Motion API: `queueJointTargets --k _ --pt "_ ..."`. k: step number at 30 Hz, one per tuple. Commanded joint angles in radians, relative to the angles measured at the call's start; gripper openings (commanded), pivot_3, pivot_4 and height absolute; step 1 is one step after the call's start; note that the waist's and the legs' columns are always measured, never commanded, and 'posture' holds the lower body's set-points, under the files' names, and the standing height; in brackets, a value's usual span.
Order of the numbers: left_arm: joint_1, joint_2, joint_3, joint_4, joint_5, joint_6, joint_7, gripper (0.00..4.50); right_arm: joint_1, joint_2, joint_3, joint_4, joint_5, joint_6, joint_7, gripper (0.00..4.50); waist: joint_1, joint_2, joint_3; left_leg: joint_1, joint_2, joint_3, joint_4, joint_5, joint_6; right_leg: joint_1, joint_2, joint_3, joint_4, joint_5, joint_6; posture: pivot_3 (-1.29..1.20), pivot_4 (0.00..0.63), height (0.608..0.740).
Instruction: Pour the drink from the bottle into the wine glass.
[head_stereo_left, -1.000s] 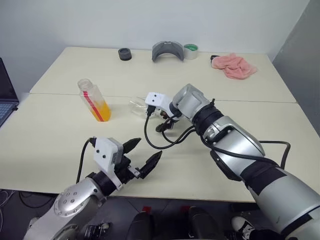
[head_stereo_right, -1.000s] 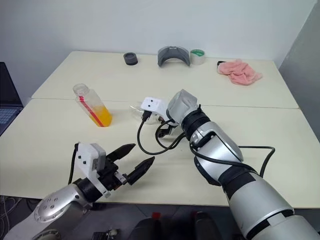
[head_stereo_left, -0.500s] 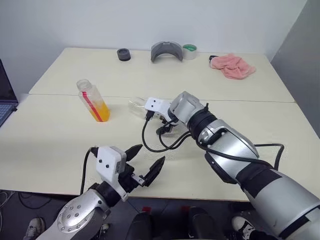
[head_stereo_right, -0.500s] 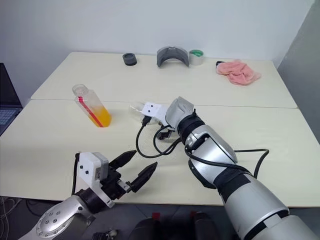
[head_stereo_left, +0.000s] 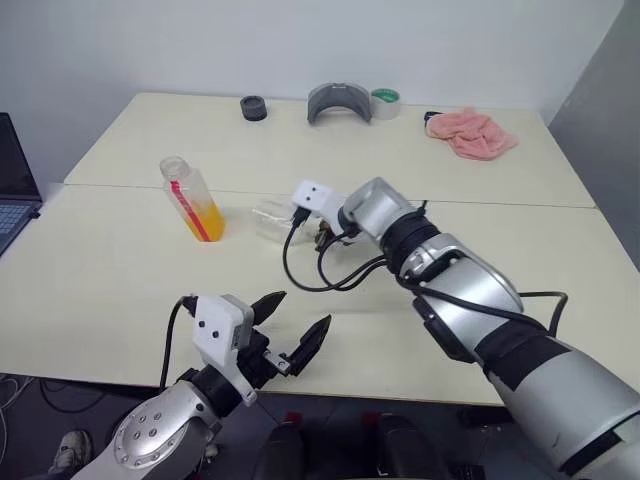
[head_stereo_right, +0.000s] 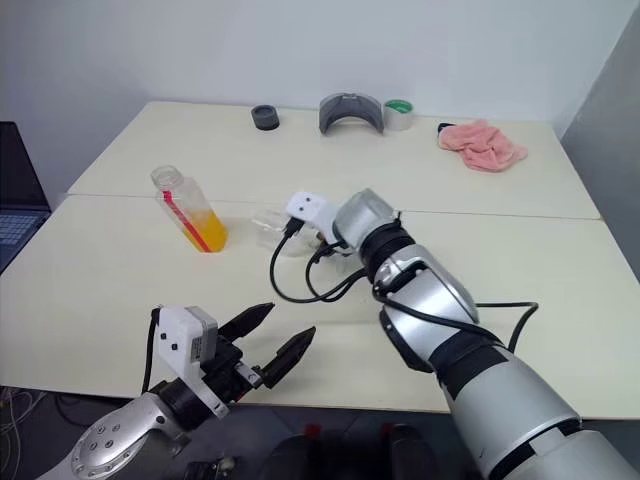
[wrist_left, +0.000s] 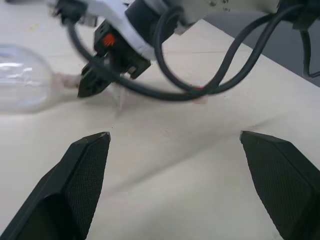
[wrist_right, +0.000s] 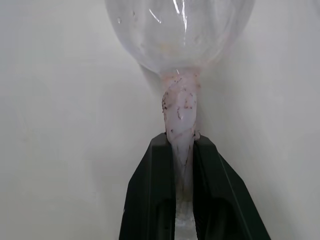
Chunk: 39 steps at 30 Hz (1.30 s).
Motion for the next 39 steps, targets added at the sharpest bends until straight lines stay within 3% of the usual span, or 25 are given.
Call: queueJointTargets --k 1,6,10,16,20,25,30,39 --pt "-0.017 0.018 0.040 -0.037 -0.045 -0.004 0.003 4.50 0.049 -0.060 -0.082 -0.201 0.087 -0.010 0.035 0.12 0.000 0.000 0.000 0.000 0.000 0.000 0.000 0.000 0.000 0.000 0.000 0.000 0.000 0.000 0.000 0.00 0.150 0.740" --pt "-0.066 0.063 0.087 -0.002 -0.096 0.012 -0.020 4.50 0.168 -0.114 -0.069 -0.387 0.096 0.047 0.036 0.12 -0.001 0.000 0.000 0.000 0.002 0.000 -0.001 0.000 0.000 0.000 0.000 0.000 0.000 0.000 0.000 0.00 0.150 0.740" --pt "-0.101 0.097 0.103 0.027 -0.114 0.016 -0.036 4.50 0.171 -0.101 -0.194 -0.438 0.193 0.052 -0.077 0.12 -0.006 0.000 0.000 0.001 0.002 0.000 0.000 0.000 0.000 -0.001 0.000 0.000 0.001 0.000 0.000 0.00 0.150 0.740" --pt "-0.075 0.121 0.147 0.022 -0.125 0.011 -0.046 4.50 0.233 -0.004 -0.358 -0.427 0.347 -0.181 -0.196 0.12 -0.008 0.000 0.000 0.001 0.002 0.001 -0.001 0.000 0.000 -0.001 0.001 0.000 0.001 0.000 0.000 0.00 0.150 0.740" --pt "-0.065 0.140 0.184 0.004 -0.156 0.014 -0.039 4.50 0.287 0.070 -0.391 -0.333 0.372 -0.432 -0.265 0.12 -0.006 0.000 0.000 0.001 0.002 0.000 -0.001 0.000 0.000 0.000 0.001 0.000 0.001 0.000 0.000 0.00 0.150 0.740" --pt "-0.045 0.178 0.244 -0.004 -0.186 0.015 -0.045 4.50 0.326 0.120 -0.363 -0.194 0.317 -0.612 -0.372 0.12 -0.006 0.000 0.000 0.001 0.001 0.001 -0.001 0.000 0.000 0.000 0.001 0.000 0.000 0.000 0.000 0.00 0.150 0.740" --pt "-0.046 0.208 0.278 -0.004 -0.220 0.013 -0.044 4.50 0.405 0.129 -0.274 -0.085 0.215 -0.666 -0.466 0.12 -0.006 0.000 0.000 0.001 0.001 0.000 -0.001 0.000 0.000 0.000 0.000 0.001 0.001 0.000 0.000 0.00 0.150 0.740" --pt "-0.047 0.209 0.268 0.019 -0.205 -0.005 -0.060 4.50 0.504 0.013 -0.202 -0.172 0.168 -0.447 -0.444 0.12 0.011 0.001 -0.003 0.005 0.000 -0.002 0.000 0.000 -0.001 0.006 0.001 0.000 0.000 0.000 0.000 0.00 0.150 0.740"
